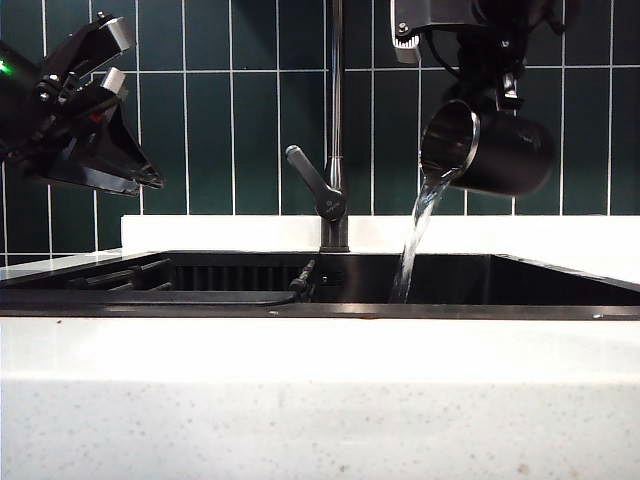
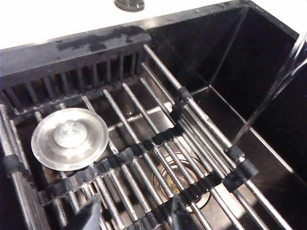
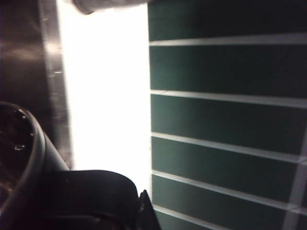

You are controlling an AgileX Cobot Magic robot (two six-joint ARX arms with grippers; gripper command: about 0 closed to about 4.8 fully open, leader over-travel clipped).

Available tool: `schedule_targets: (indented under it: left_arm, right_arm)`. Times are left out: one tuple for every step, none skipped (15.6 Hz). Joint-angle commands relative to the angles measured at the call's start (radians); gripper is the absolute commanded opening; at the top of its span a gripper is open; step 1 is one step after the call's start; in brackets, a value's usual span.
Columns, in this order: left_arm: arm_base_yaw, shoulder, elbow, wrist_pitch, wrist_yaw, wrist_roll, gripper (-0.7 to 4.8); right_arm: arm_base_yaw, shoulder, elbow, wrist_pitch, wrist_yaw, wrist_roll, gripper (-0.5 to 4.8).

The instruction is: Pick up the mug next to the sink, go to the faucet to get some water, pour the water into the sink, and finally put the mug back to its place.

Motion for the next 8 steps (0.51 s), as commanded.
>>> schedule_targets:
  left_arm:
    - [-0.001,-0.006,0.001,0.04,0.011,-0.044,1.83]
    - [-0.001,-0.006,0.001,0.04,0.011,-0.052,1.83]
    - [-0.001,-0.007,0.001,0.038,0.012,-0.052,1.83]
    - [-0.001,-0.009,0.001,0.038,0.037,-0.053,1.83]
    - [-0.001,-0.01,0.001,0.039,0.037,-0.061,1.83]
    - [-0.001,-0.01,0.001,0.039,0.037,-0.067,1.83]
    - [-0.001,-0.01,0.001,0.039,0.037,-0.067,1.83]
    - [-0.001,-0.01,0.001,0.039,0.037,-0.072,1.83]
  right_arm:
    - [0.026,-0.011,0.011,0.061,0.027,-0.119,0.0]
    - [0.029,-0.011,0.011,0.061,0.019,-0.14,-0.01]
    - [0.029,-0.011,0.011,0.06,0.015,-0.159,-0.01]
    - [0.029,-0.011,0.011,0.059,0.014,-0.201,-0.01]
    - [0.029,-0.012,0.011,0.062,0.01,-0.251,-0.01]
    - [0.029,-0.012,0.011,0.066,0.005,-0.272,0.0]
    - [0.03,-0.012,0.011,0.077,-0.026,-0.311,0.01]
    - [0.032,-0.011,0.011,0.1,-0.047,-0.32,0.03]
